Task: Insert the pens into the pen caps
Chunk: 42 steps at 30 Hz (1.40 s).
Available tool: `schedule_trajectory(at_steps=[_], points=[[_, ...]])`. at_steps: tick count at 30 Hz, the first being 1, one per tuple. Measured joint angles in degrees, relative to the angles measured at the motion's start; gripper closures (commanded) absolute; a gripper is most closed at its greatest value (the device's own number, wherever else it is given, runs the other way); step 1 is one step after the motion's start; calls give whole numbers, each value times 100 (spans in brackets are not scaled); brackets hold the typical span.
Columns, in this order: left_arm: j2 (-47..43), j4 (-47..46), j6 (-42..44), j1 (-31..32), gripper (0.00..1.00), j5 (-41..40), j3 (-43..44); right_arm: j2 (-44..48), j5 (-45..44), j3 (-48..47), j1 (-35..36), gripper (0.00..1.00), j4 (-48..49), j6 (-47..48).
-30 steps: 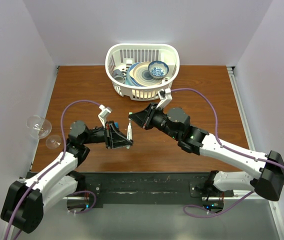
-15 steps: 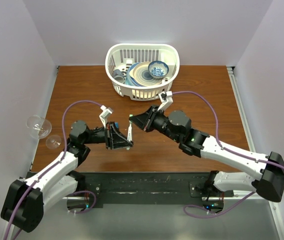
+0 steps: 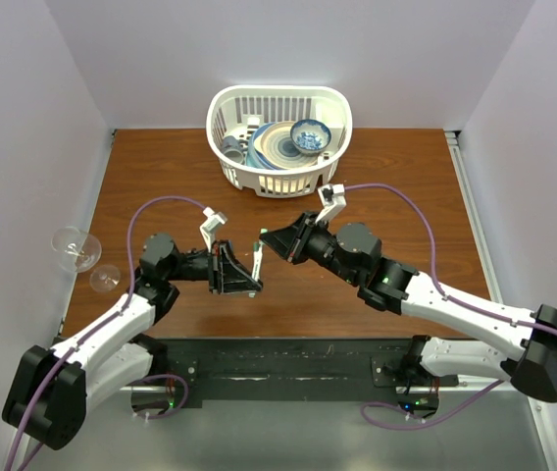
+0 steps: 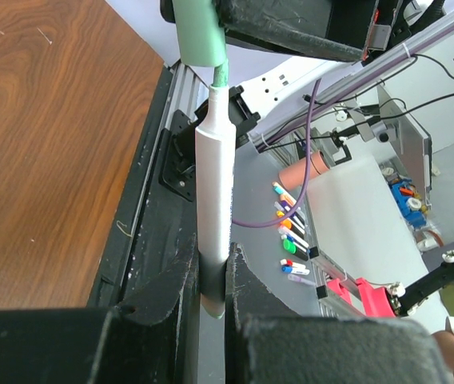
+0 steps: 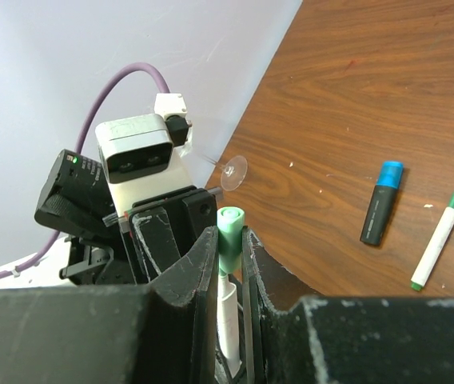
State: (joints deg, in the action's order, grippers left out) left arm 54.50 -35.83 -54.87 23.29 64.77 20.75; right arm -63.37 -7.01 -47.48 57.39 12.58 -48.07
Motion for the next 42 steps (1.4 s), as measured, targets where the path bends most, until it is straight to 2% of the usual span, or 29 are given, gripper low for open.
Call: schedule_trajectory(at_steps=[42], points=[[-232, 562, 496, -2, 100, 83, 37, -22, -13, -249, 70, 90, -492, 87]])
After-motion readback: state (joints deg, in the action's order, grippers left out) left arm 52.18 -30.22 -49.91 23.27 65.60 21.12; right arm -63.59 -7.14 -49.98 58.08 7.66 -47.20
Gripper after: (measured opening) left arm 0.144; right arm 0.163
